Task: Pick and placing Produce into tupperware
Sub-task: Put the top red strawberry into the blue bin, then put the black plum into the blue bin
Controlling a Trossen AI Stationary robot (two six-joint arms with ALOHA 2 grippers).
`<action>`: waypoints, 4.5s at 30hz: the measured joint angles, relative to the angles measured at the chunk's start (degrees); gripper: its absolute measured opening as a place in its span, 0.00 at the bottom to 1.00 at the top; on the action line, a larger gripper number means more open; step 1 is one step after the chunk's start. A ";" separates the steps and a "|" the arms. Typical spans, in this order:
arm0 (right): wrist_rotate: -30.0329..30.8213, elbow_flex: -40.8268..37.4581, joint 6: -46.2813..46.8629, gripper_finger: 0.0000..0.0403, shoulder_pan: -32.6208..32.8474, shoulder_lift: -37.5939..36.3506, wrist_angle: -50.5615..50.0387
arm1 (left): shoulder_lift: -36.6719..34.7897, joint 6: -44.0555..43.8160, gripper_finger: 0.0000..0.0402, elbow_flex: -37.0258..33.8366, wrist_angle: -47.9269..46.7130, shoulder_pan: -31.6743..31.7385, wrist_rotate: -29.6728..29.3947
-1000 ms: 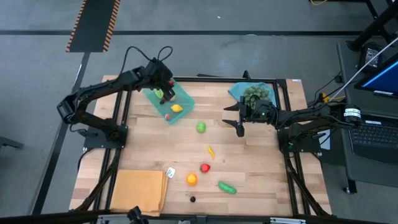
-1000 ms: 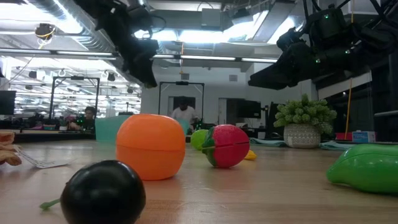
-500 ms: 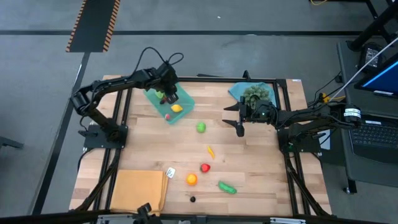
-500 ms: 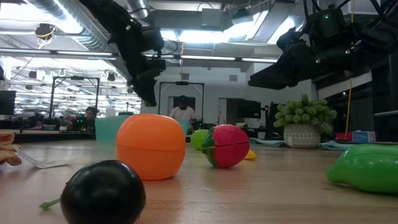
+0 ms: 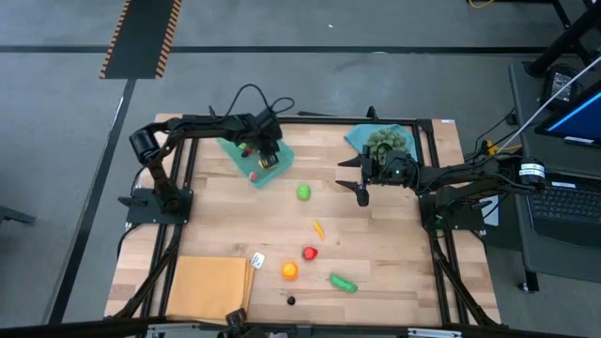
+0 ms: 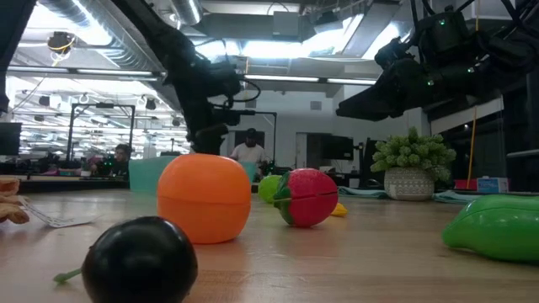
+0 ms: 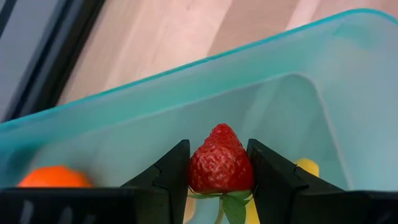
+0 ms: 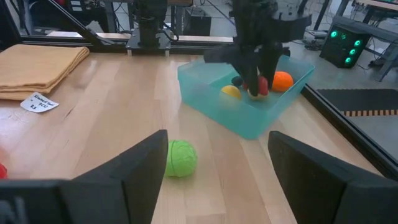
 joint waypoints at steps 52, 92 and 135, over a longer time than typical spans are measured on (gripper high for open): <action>-0.02 0.00 0.06 0.69 0.02 0.00 0.01 | -8.09 4.42 0.47 -0.09 -1.10 0.07 -0.11; -0.11 -0.01 1.38 0.69 0.02 -0.02 1.03 | -53.04 2.07 0.42 -46.47 46.47 -6.69 34.31; -0.72 -0.02 6.10 0.69 0.15 -0.02 -5.91 | -39.73 -1.84 0.33 -46.62 54.31 -35.30 18.06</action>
